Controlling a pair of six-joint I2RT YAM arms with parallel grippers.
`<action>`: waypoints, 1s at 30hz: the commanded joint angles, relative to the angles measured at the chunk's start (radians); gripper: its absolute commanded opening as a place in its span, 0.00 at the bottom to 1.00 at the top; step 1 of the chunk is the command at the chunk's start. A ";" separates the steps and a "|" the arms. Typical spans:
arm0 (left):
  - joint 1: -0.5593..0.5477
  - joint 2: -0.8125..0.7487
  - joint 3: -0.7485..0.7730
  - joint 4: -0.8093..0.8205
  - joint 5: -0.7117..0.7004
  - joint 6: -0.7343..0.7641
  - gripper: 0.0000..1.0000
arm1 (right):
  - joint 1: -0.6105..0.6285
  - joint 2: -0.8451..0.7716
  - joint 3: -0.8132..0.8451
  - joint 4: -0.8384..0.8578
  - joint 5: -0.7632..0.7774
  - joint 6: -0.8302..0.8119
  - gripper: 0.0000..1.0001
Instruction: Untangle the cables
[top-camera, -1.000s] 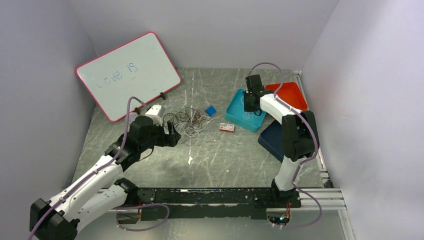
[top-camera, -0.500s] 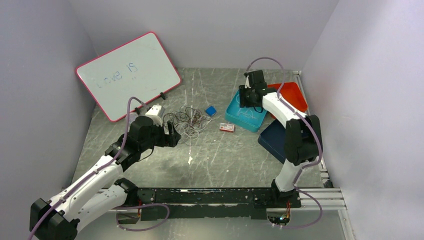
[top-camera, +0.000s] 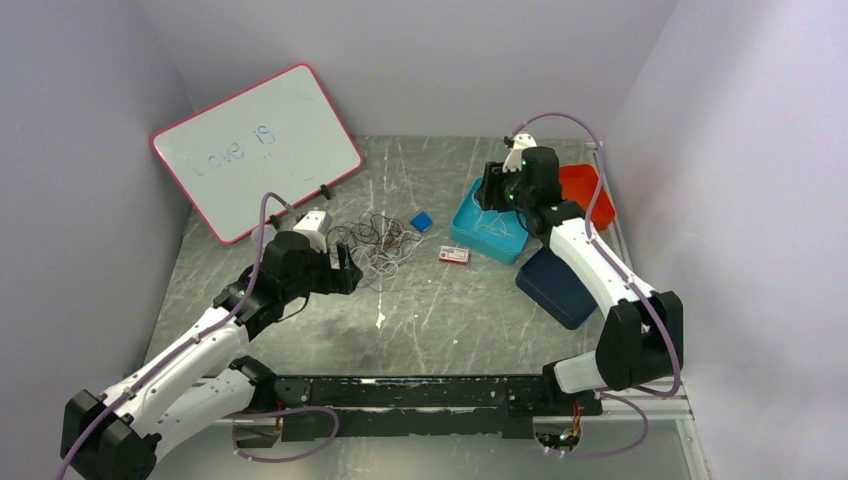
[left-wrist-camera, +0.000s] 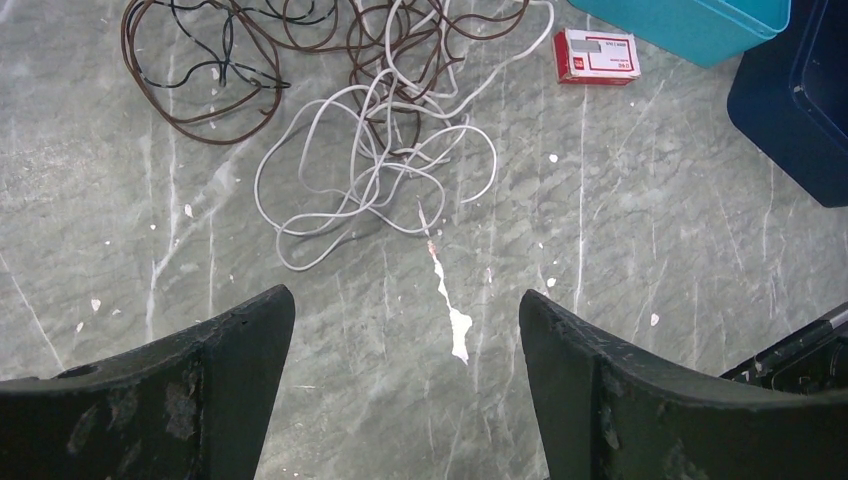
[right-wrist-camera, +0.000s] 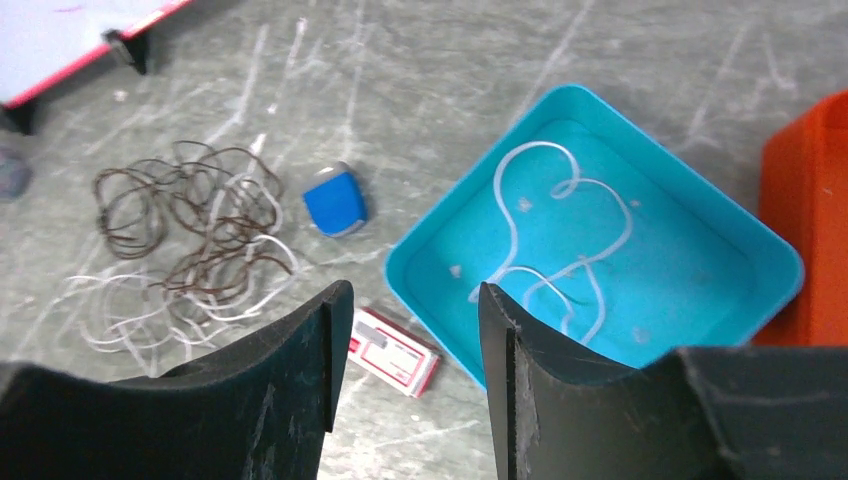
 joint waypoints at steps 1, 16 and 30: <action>-0.004 -0.011 0.024 0.011 0.003 -0.008 0.87 | 0.003 -0.001 0.015 0.076 -0.127 0.050 0.53; -0.005 -0.041 0.002 0.005 -0.012 -0.032 0.87 | 0.252 -0.016 -0.267 0.295 0.073 0.485 0.47; -0.004 -0.059 -0.011 0.010 0.006 -0.040 0.86 | 0.441 0.163 -0.400 0.633 0.296 0.713 0.47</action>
